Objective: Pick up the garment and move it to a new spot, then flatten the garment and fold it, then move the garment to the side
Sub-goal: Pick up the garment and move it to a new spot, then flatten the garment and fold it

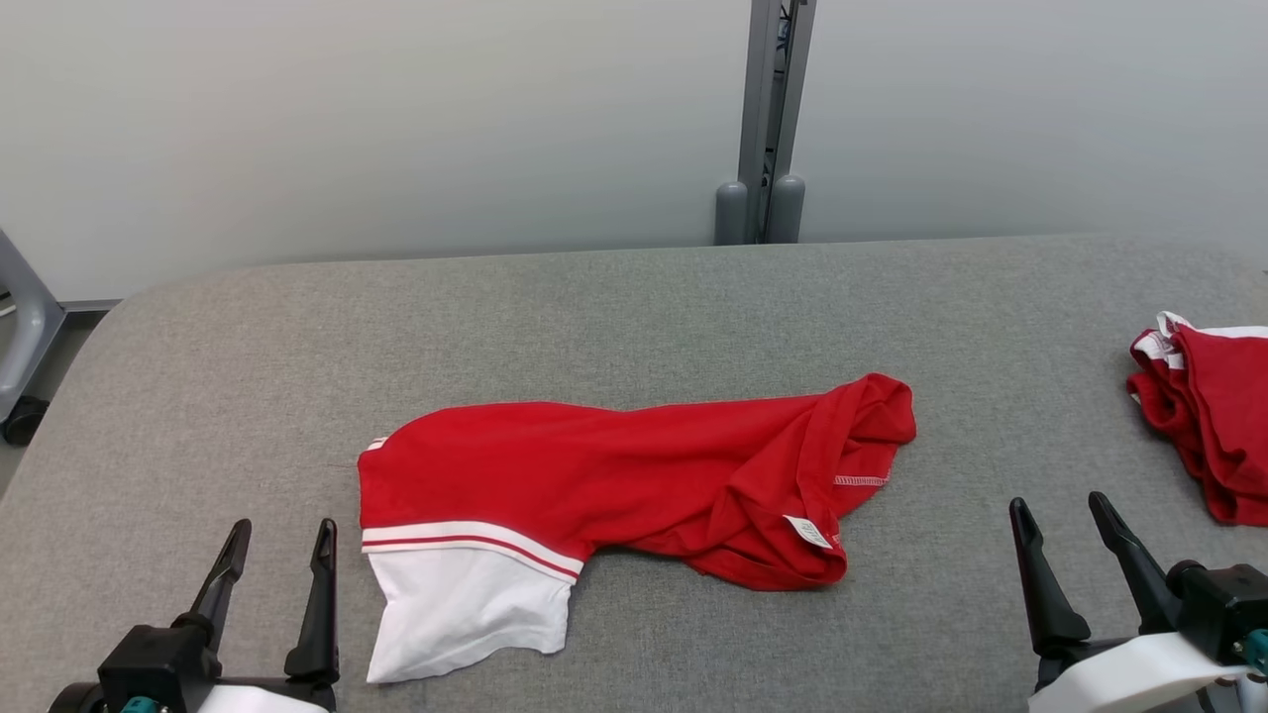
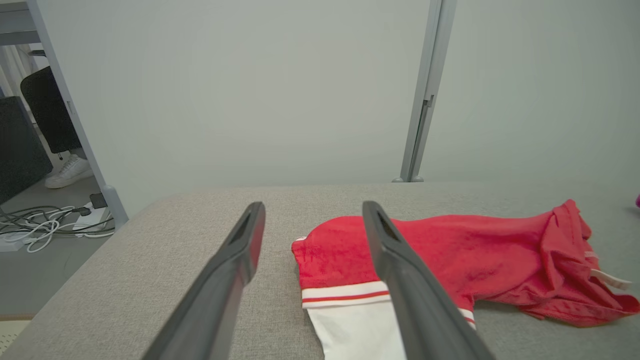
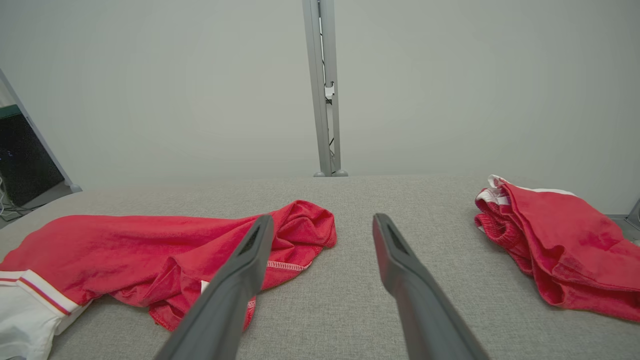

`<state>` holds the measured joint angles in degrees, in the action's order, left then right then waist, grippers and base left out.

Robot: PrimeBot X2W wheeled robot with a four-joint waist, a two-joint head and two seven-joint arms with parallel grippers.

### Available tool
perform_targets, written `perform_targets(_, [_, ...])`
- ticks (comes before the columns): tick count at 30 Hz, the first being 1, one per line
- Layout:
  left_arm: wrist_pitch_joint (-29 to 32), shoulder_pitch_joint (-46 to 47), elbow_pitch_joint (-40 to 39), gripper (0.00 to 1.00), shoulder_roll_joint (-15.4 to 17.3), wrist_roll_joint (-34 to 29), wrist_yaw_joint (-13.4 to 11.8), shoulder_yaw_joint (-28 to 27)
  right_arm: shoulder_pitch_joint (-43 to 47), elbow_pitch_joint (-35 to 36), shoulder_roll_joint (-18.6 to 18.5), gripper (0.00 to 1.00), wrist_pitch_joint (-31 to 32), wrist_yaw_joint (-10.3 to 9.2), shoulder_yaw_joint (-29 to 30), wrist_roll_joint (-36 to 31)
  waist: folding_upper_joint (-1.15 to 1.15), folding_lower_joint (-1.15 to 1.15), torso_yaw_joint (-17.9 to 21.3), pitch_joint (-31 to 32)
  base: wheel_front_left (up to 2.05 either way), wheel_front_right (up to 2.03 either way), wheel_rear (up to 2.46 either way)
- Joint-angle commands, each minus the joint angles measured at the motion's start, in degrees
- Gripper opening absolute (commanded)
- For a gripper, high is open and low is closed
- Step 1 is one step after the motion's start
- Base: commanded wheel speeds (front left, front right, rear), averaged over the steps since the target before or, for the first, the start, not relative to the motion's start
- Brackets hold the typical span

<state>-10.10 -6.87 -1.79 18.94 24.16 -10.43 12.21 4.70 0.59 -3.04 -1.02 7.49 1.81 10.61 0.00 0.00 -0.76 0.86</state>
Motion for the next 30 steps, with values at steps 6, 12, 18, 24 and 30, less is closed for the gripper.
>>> perform_targets(6, [0.8,-0.8,-1.2,1.00,0.5,-0.3,-0.8,0.2,0.6,0.5,-0.1,1.00,0.3,0.01,0.5,-0.1,0.00,0.00,-0.2,-0.3,0.00,0.00,0.00])
perform_targets(12, [1.3,-0.8,-2.1,1.00,0.5,-0.3,-1.4,0.4,0.6,0.7,0.0,1.00,0.4,0.01,0.5,-0.2,0.00,0.00,-0.3,-0.5,0.00,0.00,0.00])
perform_targets(18, [1.6,-0.2,-2.6,1.00,0.4,-0.6,-1.7,0.9,0.2,0.1,0.0,1.00,0.6,0.01,0.6,-0.4,0.00,0.00,-0.9,-0.8,0.00,0.00,0.00])
perform_targets(24, [1.4,1.2,-3.0,1.00,0.2,-0.7,-1.5,1.5,-1.5,-1.7,-0.2,1.00,1.6,0.01,-0.4,-1.0,0.00,0.00,-2.4,-2.6,0.00,0.00,0.00])
perform_targets(30, [1.0,5.1,-1.9,1.00,-0.5,-1.1,0.0,3.2,-5.3,-7.1,-1.5,1.00,3.2,0.01,-3.5,-0.9,0.00,0.00,-6.0,-5.7,0.00,0.00,0.00])
